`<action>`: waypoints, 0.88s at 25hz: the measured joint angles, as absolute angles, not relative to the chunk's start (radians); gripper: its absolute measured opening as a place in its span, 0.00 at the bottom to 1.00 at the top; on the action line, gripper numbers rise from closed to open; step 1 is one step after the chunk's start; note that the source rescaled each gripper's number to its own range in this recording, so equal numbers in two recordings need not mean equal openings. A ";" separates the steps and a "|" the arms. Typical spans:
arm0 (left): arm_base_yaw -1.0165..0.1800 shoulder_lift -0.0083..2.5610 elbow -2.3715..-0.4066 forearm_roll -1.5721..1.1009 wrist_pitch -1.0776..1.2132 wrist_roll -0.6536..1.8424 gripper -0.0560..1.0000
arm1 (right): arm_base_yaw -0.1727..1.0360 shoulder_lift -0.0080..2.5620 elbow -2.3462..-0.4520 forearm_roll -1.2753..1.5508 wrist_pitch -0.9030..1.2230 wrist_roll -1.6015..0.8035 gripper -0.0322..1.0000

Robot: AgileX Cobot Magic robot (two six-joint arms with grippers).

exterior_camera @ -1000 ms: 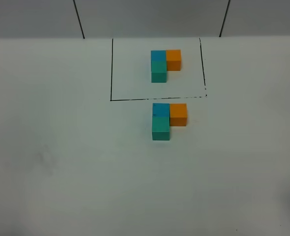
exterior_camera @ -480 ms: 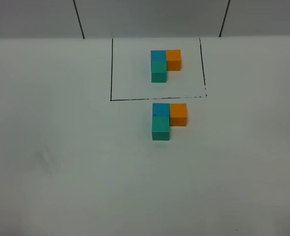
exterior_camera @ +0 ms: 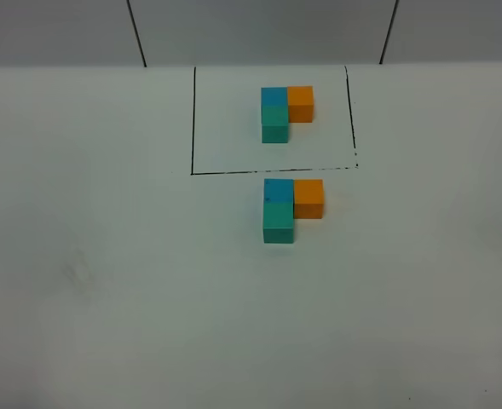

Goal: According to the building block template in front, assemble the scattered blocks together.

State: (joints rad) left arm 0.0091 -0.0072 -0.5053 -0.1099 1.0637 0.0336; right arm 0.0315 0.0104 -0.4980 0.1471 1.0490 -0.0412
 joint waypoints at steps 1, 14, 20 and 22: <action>0.009 -0.007 -0.505 -0.110 1.064 0.034 0.69 | 0.031 0.001 -0.498 0.147 1.049 -0.040 0.81; 0.009 -0.007 -0.504 -0.110 1.064 0.034 0.69 | 0.083 -0.005 -0.498 0.142 1.049 -0.015 0.76; 0.009 -0.007 -0.504 -0.110 1.064 0.034 0.69 | 0.083 -0.005 -0.498 0.142 1.049 -0.009 0.75; 0.009 -0.007 -0.504 -0.110 1.064 0.034 0.69 | 0.083 -0.005 -0.498 0.142 1.049 0.000 0.75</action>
